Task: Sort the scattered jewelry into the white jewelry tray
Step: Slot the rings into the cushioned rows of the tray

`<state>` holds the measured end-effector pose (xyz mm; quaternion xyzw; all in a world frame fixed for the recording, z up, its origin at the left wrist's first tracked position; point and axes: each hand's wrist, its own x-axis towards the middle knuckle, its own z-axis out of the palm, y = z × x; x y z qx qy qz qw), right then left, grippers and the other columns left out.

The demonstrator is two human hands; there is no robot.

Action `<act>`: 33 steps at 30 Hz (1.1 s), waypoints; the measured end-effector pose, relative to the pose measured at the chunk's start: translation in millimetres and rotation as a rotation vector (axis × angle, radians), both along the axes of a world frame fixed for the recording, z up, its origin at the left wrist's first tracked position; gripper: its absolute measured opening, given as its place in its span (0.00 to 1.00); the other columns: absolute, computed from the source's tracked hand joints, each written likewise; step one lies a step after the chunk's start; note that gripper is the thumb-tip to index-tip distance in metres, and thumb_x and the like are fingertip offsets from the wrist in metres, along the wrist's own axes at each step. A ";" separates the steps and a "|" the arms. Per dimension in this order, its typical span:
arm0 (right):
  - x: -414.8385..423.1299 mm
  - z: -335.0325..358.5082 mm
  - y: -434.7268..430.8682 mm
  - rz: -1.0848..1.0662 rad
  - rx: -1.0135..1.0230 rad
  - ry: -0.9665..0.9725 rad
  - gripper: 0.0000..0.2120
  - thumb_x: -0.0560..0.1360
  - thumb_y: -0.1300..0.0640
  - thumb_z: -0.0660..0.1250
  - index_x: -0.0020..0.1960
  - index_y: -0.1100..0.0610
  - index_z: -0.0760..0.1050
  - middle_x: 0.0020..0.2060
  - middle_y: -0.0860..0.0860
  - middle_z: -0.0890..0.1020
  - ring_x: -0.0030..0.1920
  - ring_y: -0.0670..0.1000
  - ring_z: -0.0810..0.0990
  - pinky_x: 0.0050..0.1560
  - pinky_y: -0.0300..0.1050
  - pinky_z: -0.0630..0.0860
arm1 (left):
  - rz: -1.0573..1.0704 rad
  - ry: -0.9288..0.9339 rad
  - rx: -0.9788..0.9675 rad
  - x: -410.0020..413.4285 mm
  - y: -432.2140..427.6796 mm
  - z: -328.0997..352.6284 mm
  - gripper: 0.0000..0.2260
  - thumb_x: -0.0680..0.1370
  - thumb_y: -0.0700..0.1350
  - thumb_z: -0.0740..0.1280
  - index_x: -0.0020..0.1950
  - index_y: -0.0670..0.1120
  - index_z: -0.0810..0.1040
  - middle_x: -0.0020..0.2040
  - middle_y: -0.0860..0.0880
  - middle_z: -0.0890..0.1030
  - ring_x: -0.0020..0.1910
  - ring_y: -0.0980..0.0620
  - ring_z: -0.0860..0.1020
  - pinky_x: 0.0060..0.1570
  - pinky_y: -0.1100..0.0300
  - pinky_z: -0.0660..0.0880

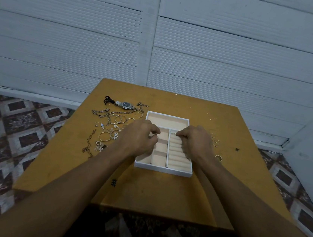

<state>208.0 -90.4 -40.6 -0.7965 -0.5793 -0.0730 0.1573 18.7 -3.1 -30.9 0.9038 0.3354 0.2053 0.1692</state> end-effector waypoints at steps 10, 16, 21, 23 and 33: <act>6.4 1.8 -4.2 -0.055 0.116 0.295 0.14 0.76 0.59 0.63 0.60 0.52 0.80 0.51 0.49 0.84 0.48 0.53 0.81 0.50 0.48 0.77 | -0.015 -0.007 -0.011 3.7 -0.6 0.1 0.13 0.77 0.47 0.65 0.60 0.50 0.81 0.56 0.51 0.81 0.54 0.52 0.77 0.52 0.55 0.75; 22.2 9.8 -32.0 -0.135 0.199 0.433 0.10 0.76 0.58 0.65 0.55 0.54 0.81 0.47 0.48 0.83 0.40 0.48 0.78 0.45 0.48 0.79 | -0.083 -0.048 0.031 21.3 -9.6 -7.8 0.11 0.75 0.48 0.67 0.56 0.49 0.83 0.57 0.49 0.80 0.59 0.48 0.73 0.57 0.54 0.71; 39.5 16.3 -64.8 -0.191 0.178 0.478 0.09 0.77 0.60 0.65 0.54 0.54 0.81 0.47 0.48 0.81 0.43 0.47 0.78 0.44 0.44 0.78 | -0.145 0.004 0.001 57.4 -33.6 -6.6 0.13 0.75 0.52 0.68 0.58 0.52 0.82 0.63 0.49 0.76 0.66 0.47 0.67 0.64 0.51 0.66; 45.3 15.3 -77.4 -0.209 0.172 0.486 0.08 0.77 0.60 0.66 0.54 0.54 0.81 0.46 0.48 0.82 0.44 0.47 0.79 0.46 0.45 0.79 | -0.144 0.092 0.022 72.7 -44.2 -5.3 0.15 0.75 0.55 0.67 0.60 0.54 0.80 0.67 0.49 0.73 0.70 0.47 0.63 0.66 0.50 0.63; 57.3 7.8 -113.1 -0.246 0.116 0.511 0.11 0.75 0.60 0.68 0.57 0.53 0.79 0.45 0.46 0.80 0.46 0.45 0.78 0.49 0.44 0.78 | -0.083 0.379 0.025 110.4 -68.1 -7.7 0.16 0.76 0.53 0.65 0.63 0.52 0.77 0.78 0.44 0.56 0.77 0.40 0.43 0.71 0.39 0.48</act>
